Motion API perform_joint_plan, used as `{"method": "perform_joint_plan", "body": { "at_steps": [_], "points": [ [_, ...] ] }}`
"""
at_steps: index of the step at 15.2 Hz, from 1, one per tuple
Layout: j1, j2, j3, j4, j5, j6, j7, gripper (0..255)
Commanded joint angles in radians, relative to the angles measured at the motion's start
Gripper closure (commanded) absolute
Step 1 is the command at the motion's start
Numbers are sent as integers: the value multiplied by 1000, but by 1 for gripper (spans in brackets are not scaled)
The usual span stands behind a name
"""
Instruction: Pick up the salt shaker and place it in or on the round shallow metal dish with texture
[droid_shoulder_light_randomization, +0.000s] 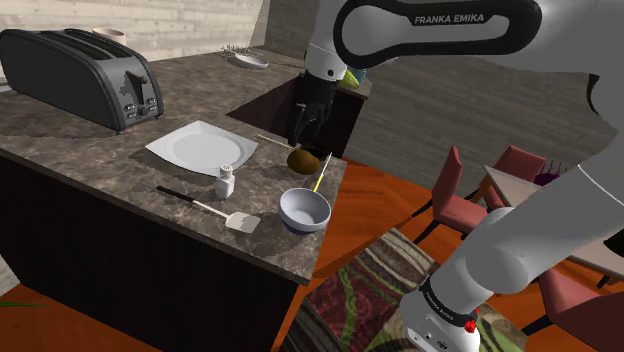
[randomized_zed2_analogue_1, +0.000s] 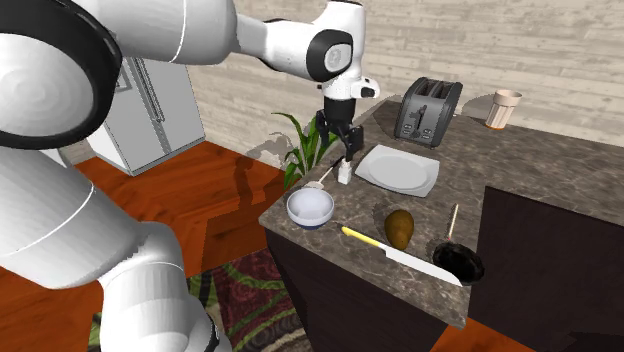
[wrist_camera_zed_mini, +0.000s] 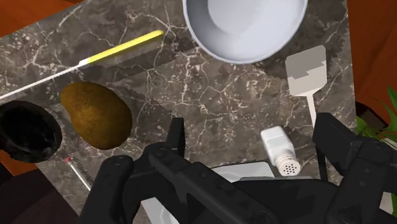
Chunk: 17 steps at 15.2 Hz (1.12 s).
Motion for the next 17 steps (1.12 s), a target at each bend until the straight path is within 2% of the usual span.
{"method": "perform_joint_plan", "body": {
  "at_steps": [1,8,14,17],
  "points": [
    [5,73,21,40,-20,28,27,0],
    [46,353,70,241,-125,75,130,0],
    [121,605,72,474,-223,62,201,0],
    [127,627,68,472,-231,83,206,0]
  ]
}}
